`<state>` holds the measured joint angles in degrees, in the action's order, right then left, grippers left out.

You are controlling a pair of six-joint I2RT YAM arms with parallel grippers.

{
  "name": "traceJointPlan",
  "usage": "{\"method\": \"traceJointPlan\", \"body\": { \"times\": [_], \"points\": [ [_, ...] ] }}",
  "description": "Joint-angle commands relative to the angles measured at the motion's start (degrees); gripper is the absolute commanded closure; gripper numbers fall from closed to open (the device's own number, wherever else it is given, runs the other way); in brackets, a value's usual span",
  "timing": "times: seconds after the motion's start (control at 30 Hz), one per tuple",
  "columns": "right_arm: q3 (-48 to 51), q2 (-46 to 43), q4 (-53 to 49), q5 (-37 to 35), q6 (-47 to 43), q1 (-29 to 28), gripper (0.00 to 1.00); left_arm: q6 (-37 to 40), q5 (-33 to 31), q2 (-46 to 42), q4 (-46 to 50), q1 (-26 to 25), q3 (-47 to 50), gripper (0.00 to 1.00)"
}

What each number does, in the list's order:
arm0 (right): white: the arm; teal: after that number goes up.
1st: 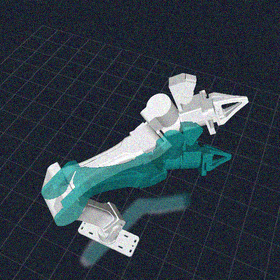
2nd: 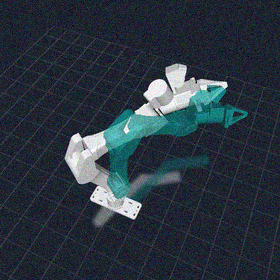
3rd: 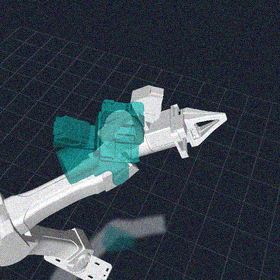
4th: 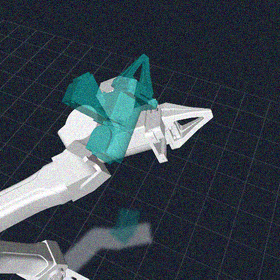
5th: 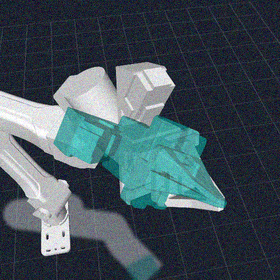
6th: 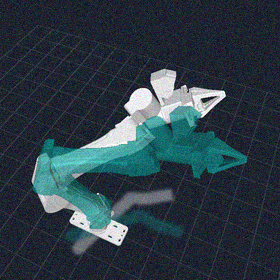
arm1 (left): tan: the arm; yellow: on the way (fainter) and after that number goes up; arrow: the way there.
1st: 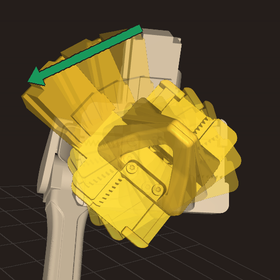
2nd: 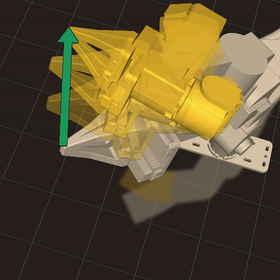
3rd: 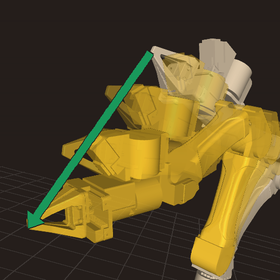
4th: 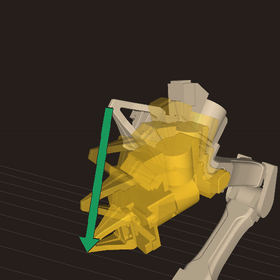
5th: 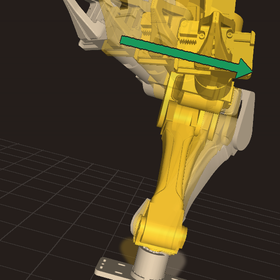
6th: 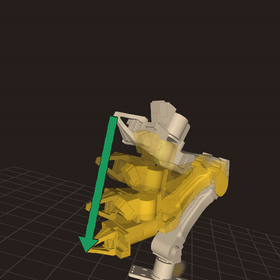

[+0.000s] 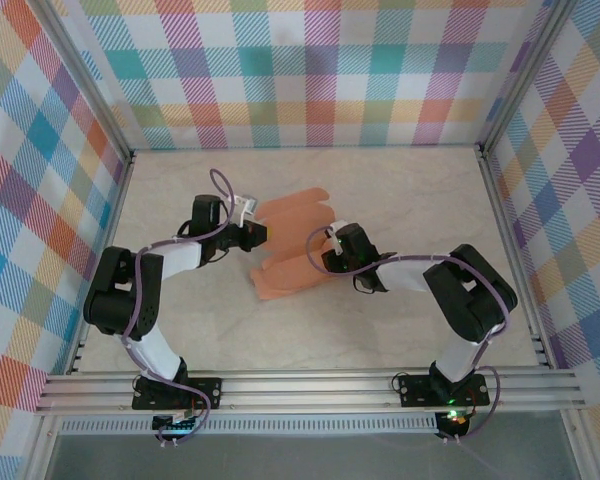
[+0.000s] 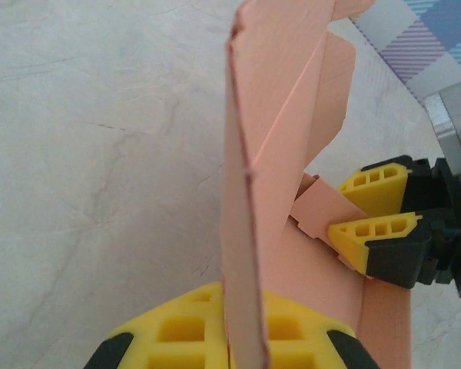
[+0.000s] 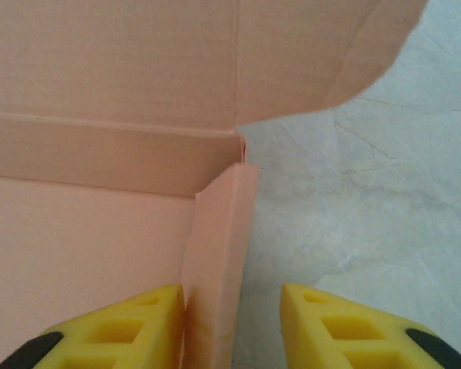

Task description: Fold the paper box

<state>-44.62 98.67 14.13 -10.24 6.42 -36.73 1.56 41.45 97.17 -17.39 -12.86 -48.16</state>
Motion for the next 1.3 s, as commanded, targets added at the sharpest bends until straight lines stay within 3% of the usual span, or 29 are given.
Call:
{"method": "traceJointPlan", "body": {
  "times": [0.0,0.23,0.33,0.63,0.87,1.27],
  "points": [
    [-1.2,-3.2,-4.2,-0.6,-0.5,-0.2,0.61,6.3,-2.4,-2.0,-0.4,-3.3,1.0,1.0],
    [-5.0,-6.7,-16.4,-0.7,0.0,-0.1,0.61,7.7,-5.1,-3.2,-0.8,-4.6,1.8,1.0],
    [-5.1,-9.5,-20.4,0.2,1.4,-0.1,0.52,8.4,-6.3,-4.2,-0.6,-5.1,1.9,1.0],
    [-9.8,-10.5,-35.5,3.0,14.6,-0.1,0.55,8.9,-7.1,-4.5,0.0,-5.8,1.9,1.0],
    [-12.8,-6.4,-36.1,4.2,17.5,-0.5,0.65,9.0,-6.8,-4.1,0.5,-5.9,1.8,1.0],
    [-14.6,-0.3,-35.2,3.7,18.3,-1.2,0.74,8.7,-6.8,-3.9,1.0,-5.9,1.7,1.0]
  ]
}}
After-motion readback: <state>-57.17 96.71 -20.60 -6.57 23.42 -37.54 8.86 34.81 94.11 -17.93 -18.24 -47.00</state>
